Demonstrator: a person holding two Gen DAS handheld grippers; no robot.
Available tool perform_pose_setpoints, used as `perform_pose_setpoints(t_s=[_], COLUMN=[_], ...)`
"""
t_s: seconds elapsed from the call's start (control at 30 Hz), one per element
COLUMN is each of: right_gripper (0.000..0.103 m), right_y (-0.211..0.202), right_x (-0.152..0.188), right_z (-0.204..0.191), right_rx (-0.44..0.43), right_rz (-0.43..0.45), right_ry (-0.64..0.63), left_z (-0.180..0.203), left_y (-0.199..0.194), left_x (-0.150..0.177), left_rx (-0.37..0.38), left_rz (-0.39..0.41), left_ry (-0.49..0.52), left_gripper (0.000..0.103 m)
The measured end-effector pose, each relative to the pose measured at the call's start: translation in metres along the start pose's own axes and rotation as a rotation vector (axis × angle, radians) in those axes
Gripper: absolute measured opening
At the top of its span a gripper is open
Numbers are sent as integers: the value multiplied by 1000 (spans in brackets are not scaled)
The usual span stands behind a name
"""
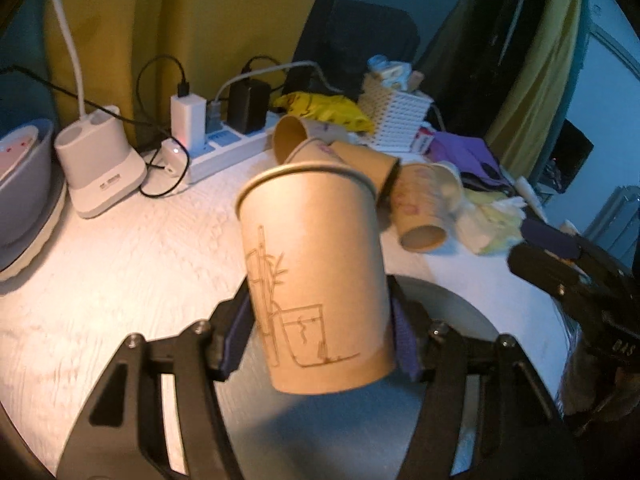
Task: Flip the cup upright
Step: 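Grasp the lying plain brown paper cup with the left gripper and lift it, then carry the cup toward the right gripper while the right gripper grasps its rim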
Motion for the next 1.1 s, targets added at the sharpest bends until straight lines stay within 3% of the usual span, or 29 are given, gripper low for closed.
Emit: perform_pose_setpoints(t_s=[0.47,1.1], right_gripper=[72,74], right_y=[-65,-110], right_x=[33,88], right_z=[-32,-81], right_rx=[-59,-268], right_rz=[2,-104], right_ry=[22,104], left_z=[53,87], left_y=[-68,-106], left_x=[72,144], left_rx=[-19,21], left_rz=[86,167], left_ry=[106,162], left_gripper=[62,62])
Point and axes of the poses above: each gripper's, at about its wrist camera, not at the fingertips, and y roughly the way its jaws point, z to its right, x to its underside, the point moved 5 cm from there along y, roughly the way its jaws point, and after that the axes turned 3 degrees about y, right-handed, at the moved point
